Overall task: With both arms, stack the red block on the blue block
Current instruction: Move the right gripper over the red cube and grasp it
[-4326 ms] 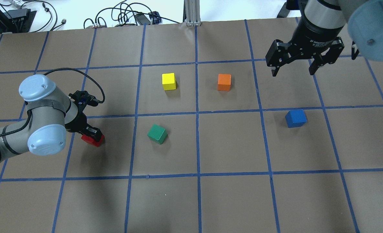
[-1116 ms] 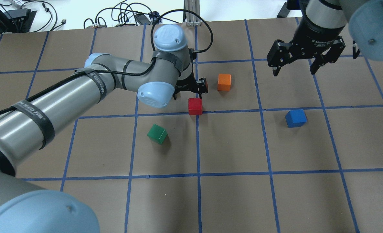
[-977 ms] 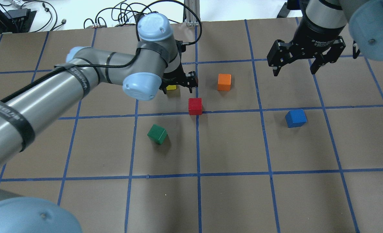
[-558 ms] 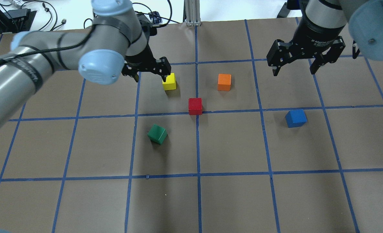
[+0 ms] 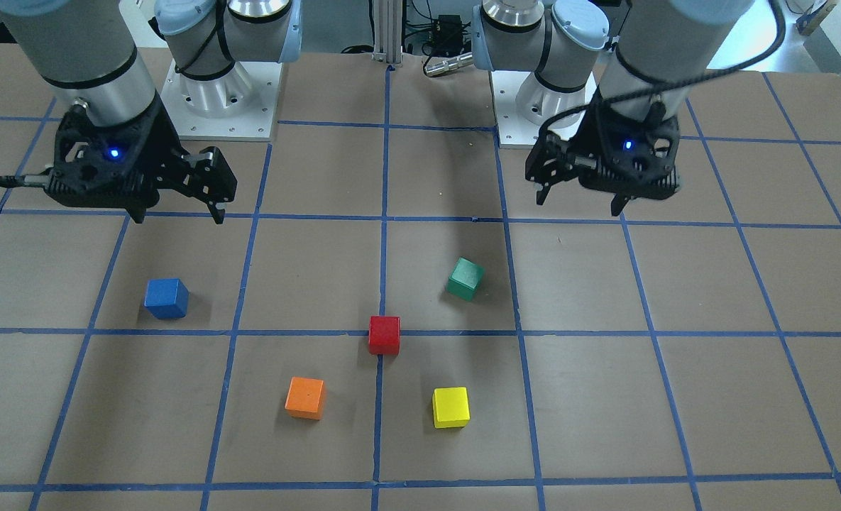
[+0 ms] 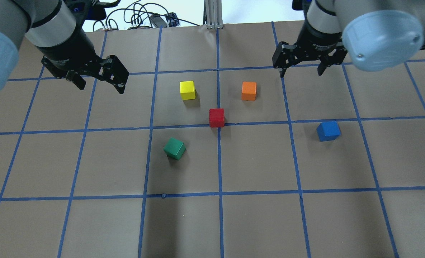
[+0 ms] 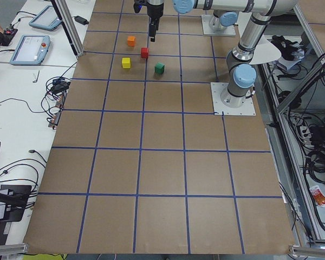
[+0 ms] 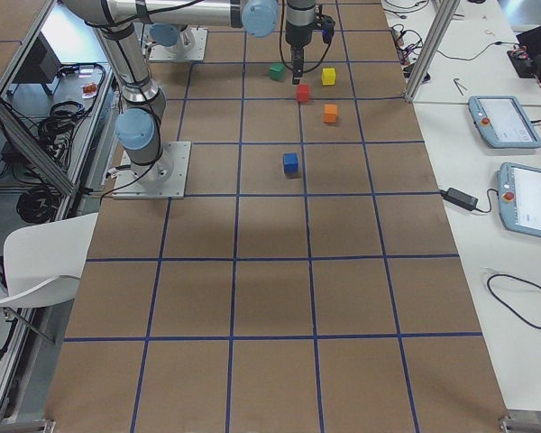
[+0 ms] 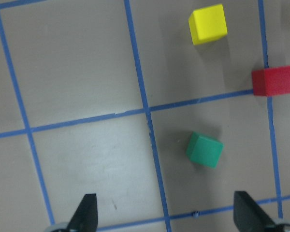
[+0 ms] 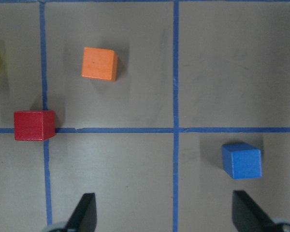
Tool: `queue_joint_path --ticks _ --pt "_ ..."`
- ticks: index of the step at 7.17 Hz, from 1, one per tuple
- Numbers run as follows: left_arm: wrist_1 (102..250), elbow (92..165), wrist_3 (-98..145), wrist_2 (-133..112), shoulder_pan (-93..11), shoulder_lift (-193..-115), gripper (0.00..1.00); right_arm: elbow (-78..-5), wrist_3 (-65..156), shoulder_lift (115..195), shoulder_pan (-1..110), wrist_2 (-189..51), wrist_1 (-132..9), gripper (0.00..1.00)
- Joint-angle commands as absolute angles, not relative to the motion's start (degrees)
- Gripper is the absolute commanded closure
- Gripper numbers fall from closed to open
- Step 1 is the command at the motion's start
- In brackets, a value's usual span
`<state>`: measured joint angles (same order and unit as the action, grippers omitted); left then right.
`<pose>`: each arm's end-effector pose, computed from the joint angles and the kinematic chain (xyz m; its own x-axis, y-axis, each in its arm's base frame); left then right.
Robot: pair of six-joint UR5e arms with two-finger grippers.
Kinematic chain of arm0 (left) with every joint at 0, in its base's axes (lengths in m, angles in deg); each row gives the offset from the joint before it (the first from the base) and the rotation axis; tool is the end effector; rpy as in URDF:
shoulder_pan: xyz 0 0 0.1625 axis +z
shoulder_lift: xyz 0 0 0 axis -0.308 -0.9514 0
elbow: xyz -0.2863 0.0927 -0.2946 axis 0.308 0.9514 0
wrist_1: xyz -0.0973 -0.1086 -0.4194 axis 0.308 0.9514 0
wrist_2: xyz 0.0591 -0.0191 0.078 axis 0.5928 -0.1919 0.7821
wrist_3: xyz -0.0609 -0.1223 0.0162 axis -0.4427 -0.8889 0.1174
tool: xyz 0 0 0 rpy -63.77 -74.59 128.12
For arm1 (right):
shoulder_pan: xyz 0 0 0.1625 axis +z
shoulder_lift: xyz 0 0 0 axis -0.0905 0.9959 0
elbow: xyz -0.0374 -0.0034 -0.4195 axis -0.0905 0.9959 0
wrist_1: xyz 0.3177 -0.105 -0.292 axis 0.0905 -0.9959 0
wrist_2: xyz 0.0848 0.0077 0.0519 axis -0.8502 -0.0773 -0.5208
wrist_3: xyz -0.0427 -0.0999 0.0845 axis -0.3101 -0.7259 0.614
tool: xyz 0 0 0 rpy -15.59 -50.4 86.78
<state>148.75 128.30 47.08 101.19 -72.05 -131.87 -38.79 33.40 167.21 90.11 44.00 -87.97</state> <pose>-0.1324 -0.5106 0.4636 -0.9877 0.1560 -0.0125 0.1564 0.9868 -0.0428 0.1870 -0.5722 0.3925 -0.9999 -0.0116 -0.0073 -0.0109 0.9961 -0.0870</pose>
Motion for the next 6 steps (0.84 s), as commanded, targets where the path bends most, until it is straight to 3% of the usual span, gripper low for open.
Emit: queue_joint_path --ticks 1,6 --pt "144.75 128.82 46.16 101.22 -71.54 -132.37 0.0 -38.82 37.0 162.59 95.6 43.76 -94.29 0.0" --pt "144.99 129.35 46.33 101.39 -71.8 -132.72 0.0 -38.82 45.25 150.65 102.45 41.82 -103.59 0.0"
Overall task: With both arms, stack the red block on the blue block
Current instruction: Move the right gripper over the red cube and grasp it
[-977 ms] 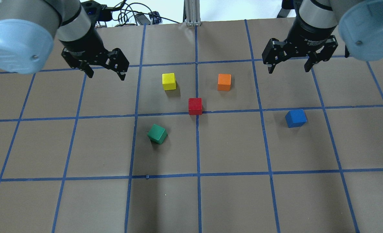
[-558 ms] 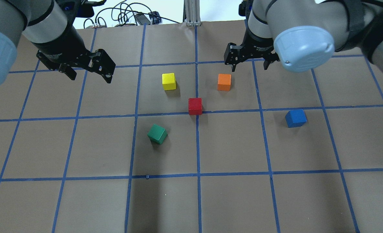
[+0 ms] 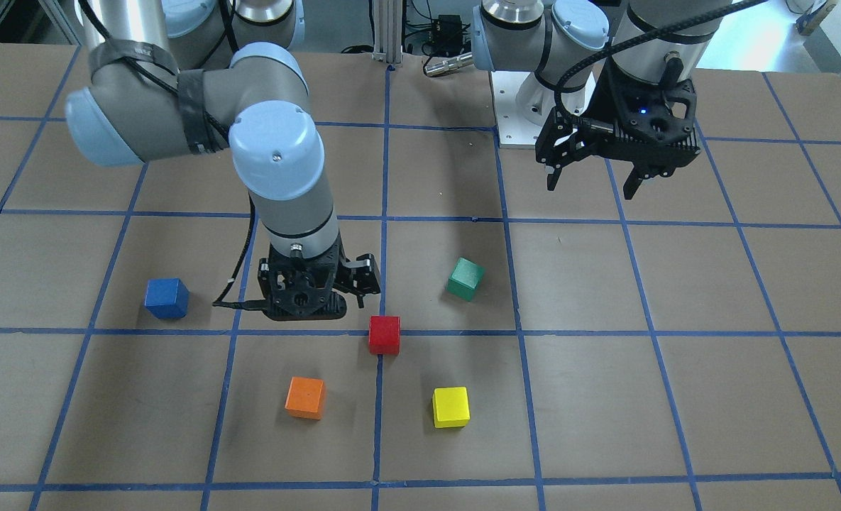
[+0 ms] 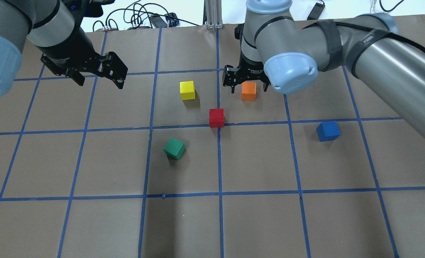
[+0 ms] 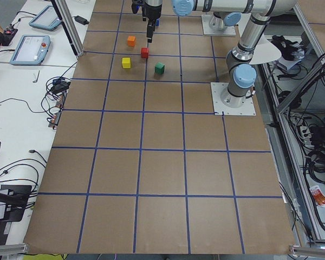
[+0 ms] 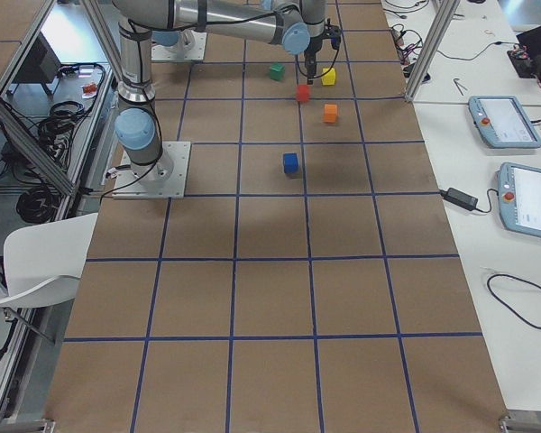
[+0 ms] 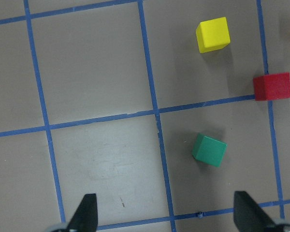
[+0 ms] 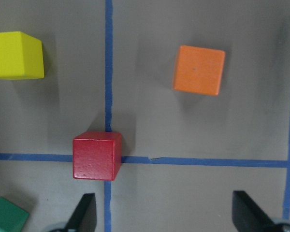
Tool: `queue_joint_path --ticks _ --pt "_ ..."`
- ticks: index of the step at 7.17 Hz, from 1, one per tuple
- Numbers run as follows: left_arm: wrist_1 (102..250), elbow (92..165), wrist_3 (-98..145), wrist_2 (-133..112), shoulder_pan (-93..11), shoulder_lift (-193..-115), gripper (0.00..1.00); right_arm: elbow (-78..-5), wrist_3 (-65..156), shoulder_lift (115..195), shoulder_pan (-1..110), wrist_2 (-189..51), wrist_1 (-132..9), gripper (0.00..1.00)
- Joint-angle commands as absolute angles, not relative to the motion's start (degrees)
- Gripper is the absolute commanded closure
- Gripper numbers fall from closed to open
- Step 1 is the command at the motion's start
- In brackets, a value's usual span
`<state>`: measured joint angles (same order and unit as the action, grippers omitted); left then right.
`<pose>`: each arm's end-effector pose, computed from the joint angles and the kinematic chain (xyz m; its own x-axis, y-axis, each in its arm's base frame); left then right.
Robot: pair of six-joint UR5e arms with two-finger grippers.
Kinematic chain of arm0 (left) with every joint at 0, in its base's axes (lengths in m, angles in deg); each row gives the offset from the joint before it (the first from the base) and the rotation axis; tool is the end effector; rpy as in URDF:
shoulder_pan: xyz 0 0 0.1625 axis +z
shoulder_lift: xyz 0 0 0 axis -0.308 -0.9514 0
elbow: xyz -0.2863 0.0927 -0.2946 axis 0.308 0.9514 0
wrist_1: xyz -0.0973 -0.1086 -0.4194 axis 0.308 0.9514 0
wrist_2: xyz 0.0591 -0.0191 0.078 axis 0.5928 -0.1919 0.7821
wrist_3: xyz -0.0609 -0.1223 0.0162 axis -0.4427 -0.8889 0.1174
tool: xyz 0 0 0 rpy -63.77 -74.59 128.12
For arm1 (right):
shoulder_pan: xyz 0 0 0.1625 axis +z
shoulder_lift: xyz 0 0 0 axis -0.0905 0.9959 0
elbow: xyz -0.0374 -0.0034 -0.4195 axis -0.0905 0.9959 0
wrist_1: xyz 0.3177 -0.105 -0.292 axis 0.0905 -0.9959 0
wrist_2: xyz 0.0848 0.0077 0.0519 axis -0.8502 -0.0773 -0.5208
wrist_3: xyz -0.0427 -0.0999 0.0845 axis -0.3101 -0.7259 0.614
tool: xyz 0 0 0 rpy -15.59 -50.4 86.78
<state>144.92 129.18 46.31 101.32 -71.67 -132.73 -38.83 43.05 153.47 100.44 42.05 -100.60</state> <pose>-0.1286 -0.5227 0.4549 -0.9906 0.1354 -0.0194 0.1365 0.9875 -0.0787 0.3097 -0.5944 0.2669 -0.9984 -0.0257 -0.0498 -0.0228 0.9981 -0.0568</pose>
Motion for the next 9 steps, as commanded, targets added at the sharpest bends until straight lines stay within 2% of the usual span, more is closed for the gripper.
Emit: queue_joint_path --ticks 1,9 --pt "145.08 129.78 46.59 101.39 -71.8 -131.85 0.0 -38.82 47.61 149.24 104.13 39.64 -104.66 0.0" --pt "144.82 129.35 46.95 101.39 -71.8 -131.75 0.0 -38.91 48.69 142.03 105.02 37.95 -107.04 0.01"
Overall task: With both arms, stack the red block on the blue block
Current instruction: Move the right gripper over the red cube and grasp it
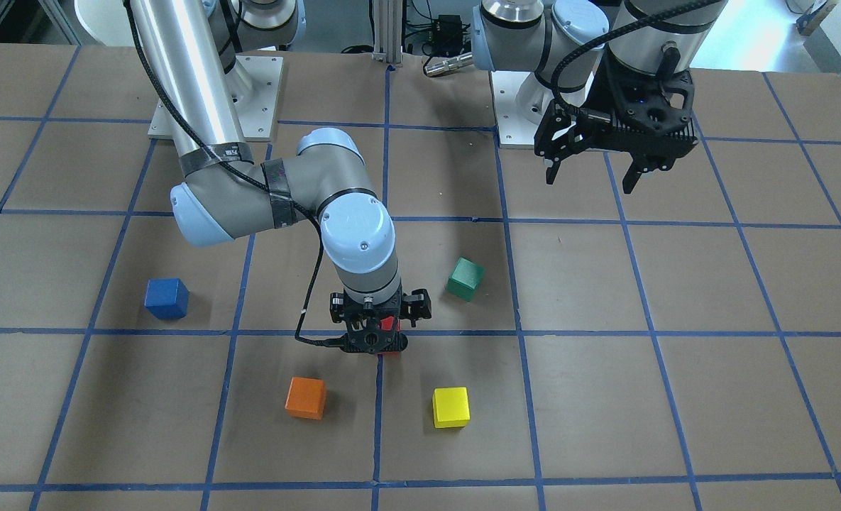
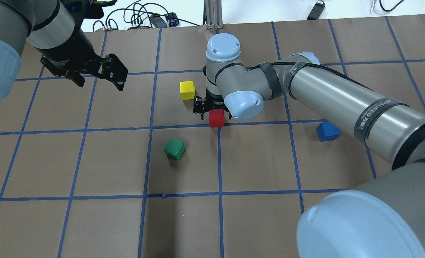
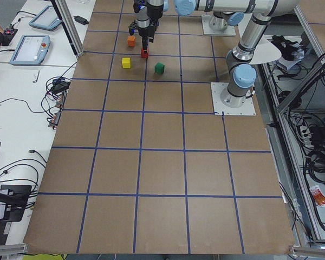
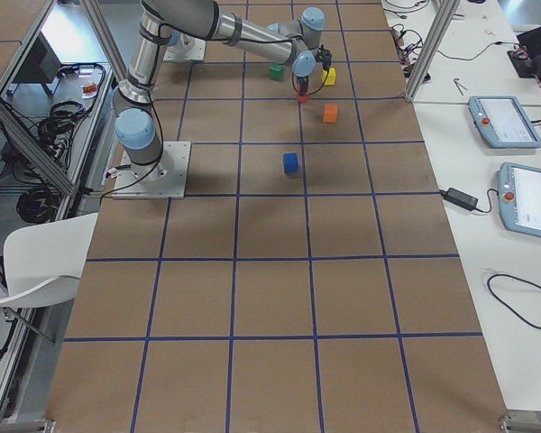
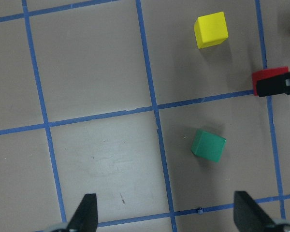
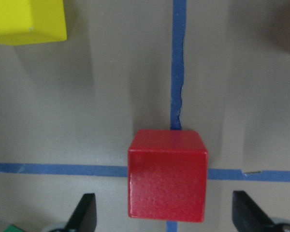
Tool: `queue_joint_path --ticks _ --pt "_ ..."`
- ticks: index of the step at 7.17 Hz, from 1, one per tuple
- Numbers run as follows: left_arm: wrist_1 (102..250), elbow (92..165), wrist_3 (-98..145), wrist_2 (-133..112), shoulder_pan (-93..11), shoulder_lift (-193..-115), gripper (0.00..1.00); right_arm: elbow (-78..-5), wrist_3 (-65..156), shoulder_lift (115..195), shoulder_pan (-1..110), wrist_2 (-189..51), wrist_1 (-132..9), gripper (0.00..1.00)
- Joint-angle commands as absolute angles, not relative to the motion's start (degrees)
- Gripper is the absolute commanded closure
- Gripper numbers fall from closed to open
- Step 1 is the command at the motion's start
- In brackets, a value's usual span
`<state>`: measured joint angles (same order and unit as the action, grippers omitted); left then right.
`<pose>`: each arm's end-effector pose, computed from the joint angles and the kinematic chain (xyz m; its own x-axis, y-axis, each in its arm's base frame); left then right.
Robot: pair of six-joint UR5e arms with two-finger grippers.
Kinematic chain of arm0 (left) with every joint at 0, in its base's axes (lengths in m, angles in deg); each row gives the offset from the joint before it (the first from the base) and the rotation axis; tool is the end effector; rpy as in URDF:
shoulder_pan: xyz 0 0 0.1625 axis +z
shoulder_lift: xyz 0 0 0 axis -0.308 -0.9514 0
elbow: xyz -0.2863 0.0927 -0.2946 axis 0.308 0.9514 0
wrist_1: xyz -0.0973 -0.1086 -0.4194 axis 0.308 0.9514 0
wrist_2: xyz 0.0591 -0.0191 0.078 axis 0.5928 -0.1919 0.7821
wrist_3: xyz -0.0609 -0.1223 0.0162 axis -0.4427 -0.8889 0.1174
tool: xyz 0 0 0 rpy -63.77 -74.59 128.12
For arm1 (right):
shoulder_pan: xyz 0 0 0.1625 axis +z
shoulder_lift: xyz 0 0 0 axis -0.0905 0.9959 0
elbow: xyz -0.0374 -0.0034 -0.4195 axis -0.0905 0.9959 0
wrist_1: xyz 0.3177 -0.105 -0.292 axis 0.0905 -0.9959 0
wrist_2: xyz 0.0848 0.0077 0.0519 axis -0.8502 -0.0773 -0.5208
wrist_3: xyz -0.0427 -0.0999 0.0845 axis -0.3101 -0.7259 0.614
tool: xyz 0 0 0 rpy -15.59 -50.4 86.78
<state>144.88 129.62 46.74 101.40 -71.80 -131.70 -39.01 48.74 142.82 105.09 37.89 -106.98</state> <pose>-0.1296 -0.5163 0.4602 -0.9892 0.1447 -0.0230 0.1462 0.9852 -0.0892 0.3741 -0.5853 0.1533 -0.9953 -0.0022 -0.0967 -0.0066 0.9989 0.0461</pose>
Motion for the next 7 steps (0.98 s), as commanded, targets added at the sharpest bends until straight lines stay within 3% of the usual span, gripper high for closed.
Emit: queue_joint_path --ticks 1,5,7 --pt "144.81 129.35 47.21 101.39 -71.54 -131.75 0.0 -38.82 48.61 141.67 105.11 37.95 -107.82 0.1" --pt "144.81 129.61 46.95 101.22 -71.53 -131.93 0.0 -38.64 48.69 141.67 104.93 37.95 -108.62 1.0" --pt "144.81 129.61 46.95 101.13 -71.62 -131.93 0.0 -37.07 48.78 143.94 103.97 38.3 -107.32 1.0"
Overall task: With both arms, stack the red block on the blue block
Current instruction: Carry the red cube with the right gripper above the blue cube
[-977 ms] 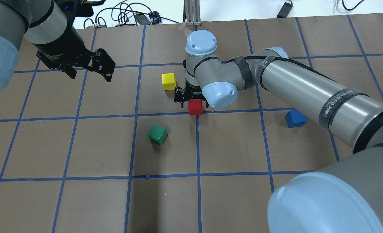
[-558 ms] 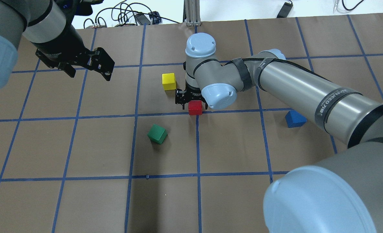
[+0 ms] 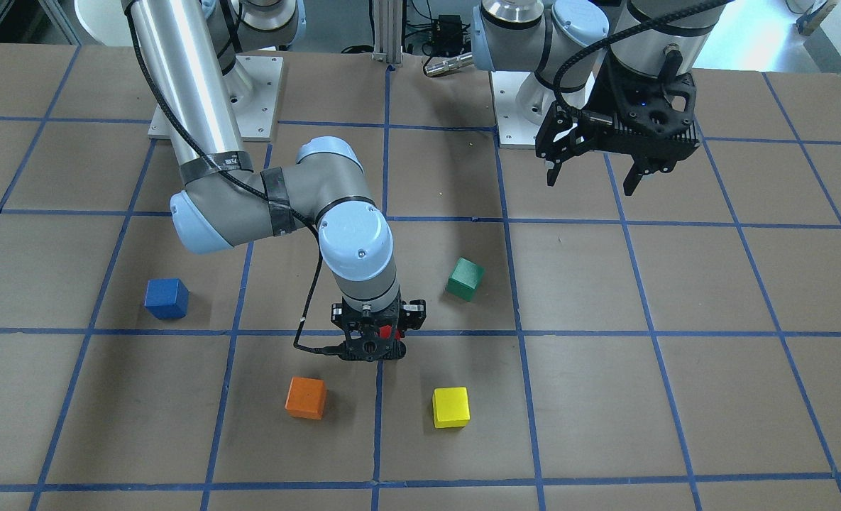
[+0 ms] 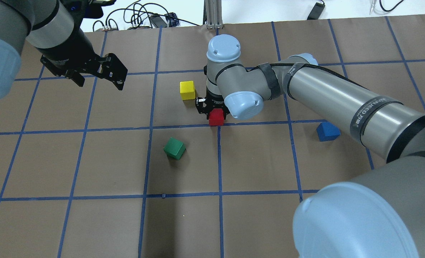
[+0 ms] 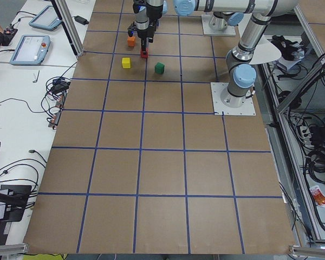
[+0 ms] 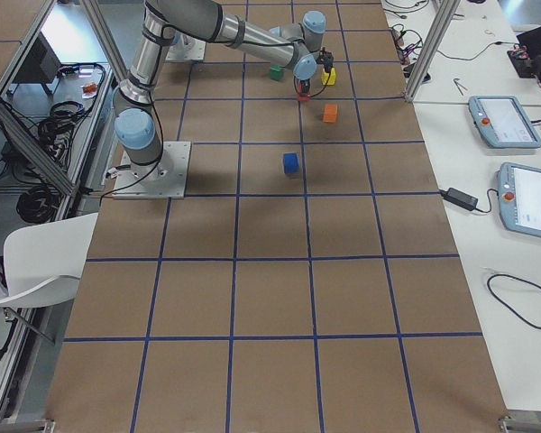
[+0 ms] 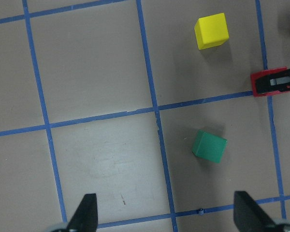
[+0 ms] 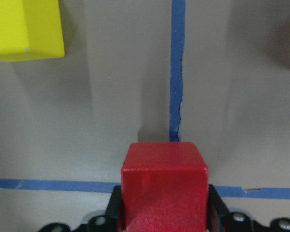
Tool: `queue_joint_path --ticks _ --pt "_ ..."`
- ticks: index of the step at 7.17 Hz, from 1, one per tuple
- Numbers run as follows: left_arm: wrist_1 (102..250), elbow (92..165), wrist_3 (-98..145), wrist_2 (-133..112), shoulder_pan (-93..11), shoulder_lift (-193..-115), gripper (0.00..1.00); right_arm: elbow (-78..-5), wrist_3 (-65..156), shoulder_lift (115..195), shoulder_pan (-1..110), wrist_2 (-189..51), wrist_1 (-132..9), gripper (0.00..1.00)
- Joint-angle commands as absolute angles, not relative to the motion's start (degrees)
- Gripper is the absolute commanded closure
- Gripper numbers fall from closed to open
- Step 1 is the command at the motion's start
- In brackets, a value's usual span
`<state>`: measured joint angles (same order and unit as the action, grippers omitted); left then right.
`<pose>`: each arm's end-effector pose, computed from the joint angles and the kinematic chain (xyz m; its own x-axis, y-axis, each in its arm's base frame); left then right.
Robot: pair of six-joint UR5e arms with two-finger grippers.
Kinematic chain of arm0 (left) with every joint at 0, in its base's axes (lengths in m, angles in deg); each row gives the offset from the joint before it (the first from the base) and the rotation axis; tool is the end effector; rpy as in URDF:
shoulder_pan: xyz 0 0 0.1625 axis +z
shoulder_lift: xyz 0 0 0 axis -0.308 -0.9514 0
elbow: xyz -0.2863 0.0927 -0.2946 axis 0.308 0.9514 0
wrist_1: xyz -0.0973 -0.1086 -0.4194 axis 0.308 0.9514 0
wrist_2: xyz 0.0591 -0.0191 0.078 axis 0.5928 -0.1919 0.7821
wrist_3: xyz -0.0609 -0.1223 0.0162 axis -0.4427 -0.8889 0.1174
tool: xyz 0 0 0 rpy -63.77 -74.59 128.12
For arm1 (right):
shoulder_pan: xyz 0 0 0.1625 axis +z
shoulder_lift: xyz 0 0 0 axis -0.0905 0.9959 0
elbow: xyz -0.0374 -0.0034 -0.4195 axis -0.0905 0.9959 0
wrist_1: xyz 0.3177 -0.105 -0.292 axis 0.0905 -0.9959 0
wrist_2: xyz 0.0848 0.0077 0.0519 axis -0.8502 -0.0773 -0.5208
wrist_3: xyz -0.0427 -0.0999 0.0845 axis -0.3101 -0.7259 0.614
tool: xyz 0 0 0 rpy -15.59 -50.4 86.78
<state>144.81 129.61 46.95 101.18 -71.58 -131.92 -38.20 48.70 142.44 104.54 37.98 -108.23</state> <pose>-0.1282 -0.5181 0.4584 -0.9893 0.1449 -0.0192 0.1460 0.9854 -0.0873 0.3710 -0.5965 0.1574 -0.9944 0.0039 -0.1053 0.0020 0.9998 0.0180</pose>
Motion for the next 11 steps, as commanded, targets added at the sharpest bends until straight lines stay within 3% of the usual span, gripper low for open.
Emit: queue_joint_path --ticks 1,6,11 --pt "144.81 129.61 46.95 101.3 -71.62 -131.84 0.0 -35.76 48.78 146.82 103.01 38.65 -102.69 1.0" --pt "144.81 129.61 46.95 101.22 -71.53 -132.02 0.0 -34.42 39.06 159.94 85.9 39.27 -79.92 1.0" --pt "144.81 129.61 46.95 101.22 -71.62 -132.02 0.0 -44.33 18.68 162.32 73.58 43.31 -82.58 1.0"
